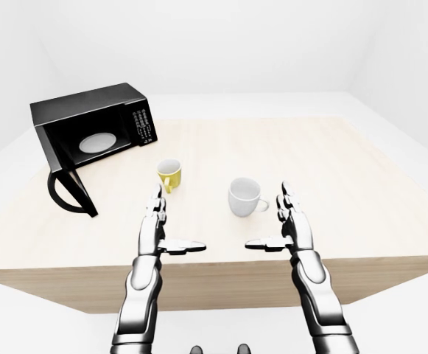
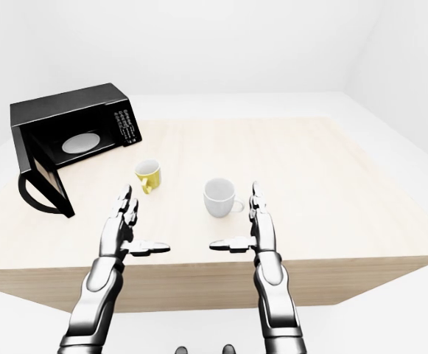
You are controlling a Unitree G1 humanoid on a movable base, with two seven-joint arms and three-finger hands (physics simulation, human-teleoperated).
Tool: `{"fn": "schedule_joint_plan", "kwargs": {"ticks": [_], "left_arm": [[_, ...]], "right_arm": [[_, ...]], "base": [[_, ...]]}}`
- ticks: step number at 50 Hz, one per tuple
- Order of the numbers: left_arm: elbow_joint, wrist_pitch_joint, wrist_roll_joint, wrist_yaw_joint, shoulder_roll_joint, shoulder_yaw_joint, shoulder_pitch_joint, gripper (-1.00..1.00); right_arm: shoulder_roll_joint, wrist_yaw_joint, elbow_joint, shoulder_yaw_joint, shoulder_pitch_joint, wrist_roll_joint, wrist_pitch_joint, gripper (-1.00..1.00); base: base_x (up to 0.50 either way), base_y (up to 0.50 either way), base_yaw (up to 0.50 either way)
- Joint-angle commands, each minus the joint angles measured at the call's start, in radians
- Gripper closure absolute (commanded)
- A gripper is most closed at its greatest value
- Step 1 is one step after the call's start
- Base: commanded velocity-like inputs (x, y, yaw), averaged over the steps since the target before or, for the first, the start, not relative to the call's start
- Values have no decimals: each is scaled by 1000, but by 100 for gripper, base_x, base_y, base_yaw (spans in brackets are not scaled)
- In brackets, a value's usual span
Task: Close the microwave.
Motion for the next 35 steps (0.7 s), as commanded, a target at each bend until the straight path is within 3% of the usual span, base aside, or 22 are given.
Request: {"fn": "schedule_joint_plan", "kwargs": {"ticks": [1, 17, 19, 22, 23, 28, 35], "left_arm": [[4, -3, -8, -27, 12, 22, 0, -100], [-2, -1, -5, -27, 10, 19, 4, -100], [-34, 14, -2, -28, 8, 13, 16, -100], [-163, 72, -16, -39, 7, 12, 60, -100], [-292, 88, -24, -43, 9, 14, 105, -100], [-671, 88, -76, -59, -2, 74, 234, -100], [-931, 88, -150, -121, -53, 202, 304, -100]], "right_arm": [[-11, 15, 2, -26, -1, 11, 9, -100], [-11, 4, 5, -20, -2, -4, 10, -100], [-9, -1, -10, -10, 5, -19, 24, -100], [-3, -15, -172, 21, 59, -70, 83, -100], [2, -22, -291, 38, 97, -92, 83, -100], [5, -44, -673, 97, 216, -187, 83, -100], [-5, -49, -893, 141, 273, -222, 83, -100]], "base": [[0, 0, 0], [0, 0, 0], [0, 0, 0], [0, 0, 0], [0, 0, 0], [0, 0, 0], [0, 0, 0]]}}
